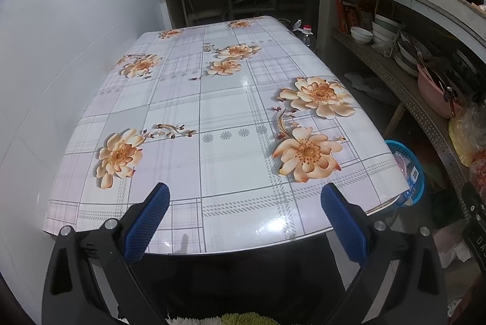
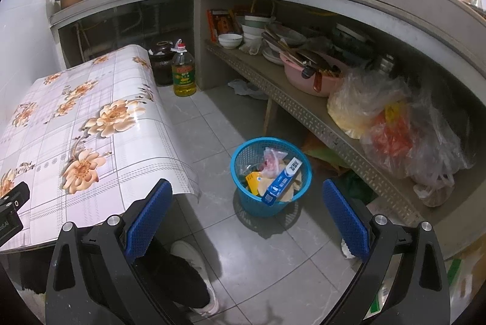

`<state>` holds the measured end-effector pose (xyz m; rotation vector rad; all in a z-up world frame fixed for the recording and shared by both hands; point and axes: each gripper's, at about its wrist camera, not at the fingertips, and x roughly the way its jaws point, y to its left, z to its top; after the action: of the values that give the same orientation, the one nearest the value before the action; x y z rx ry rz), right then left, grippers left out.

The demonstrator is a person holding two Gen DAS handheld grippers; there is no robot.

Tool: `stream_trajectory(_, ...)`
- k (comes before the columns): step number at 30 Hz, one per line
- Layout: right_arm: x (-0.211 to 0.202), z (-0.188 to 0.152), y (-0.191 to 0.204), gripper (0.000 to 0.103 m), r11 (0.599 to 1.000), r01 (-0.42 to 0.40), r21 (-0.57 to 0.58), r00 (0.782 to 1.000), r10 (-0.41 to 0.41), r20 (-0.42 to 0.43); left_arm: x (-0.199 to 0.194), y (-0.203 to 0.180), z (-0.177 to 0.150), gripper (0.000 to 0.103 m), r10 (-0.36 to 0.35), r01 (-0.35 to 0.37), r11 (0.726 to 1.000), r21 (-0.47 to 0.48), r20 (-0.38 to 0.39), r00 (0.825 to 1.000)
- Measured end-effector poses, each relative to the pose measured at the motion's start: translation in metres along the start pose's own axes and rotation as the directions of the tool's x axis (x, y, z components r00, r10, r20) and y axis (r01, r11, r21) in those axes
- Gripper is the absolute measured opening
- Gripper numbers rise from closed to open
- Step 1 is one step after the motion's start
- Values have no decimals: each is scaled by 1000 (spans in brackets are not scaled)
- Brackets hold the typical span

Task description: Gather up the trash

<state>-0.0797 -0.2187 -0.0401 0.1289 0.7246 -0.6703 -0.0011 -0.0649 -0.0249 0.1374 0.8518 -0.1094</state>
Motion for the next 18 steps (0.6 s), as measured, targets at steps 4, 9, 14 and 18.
stream_trajectory(4, 0, -1, 0, 95, 1000, 1, 2, 1000, -1, -1, 0, 0, -1, 98, 0, 0, 1000, -2, -2, 1000)
stream_trajectory(9, 0, 1, 0, 95, 1000, 1, 0, 1000, -1, -1, 0, 1, -2, 98, 0, 0, 1000, -3, -5, 1000)
stream_trajectory(14, 0, 1, 0, 95, 1000, -2, 1, 1000, 2, 1, 1, 0, -2, 98, 0, 0, 1000, -4, -3, 1000)
stream_trajectory(18, 0, 1, 0, 95, 1000, -2, 0, 1000, 2, 0, 1, 0, -2, 98, 0, 0, 1000, -5, -5, 1000)
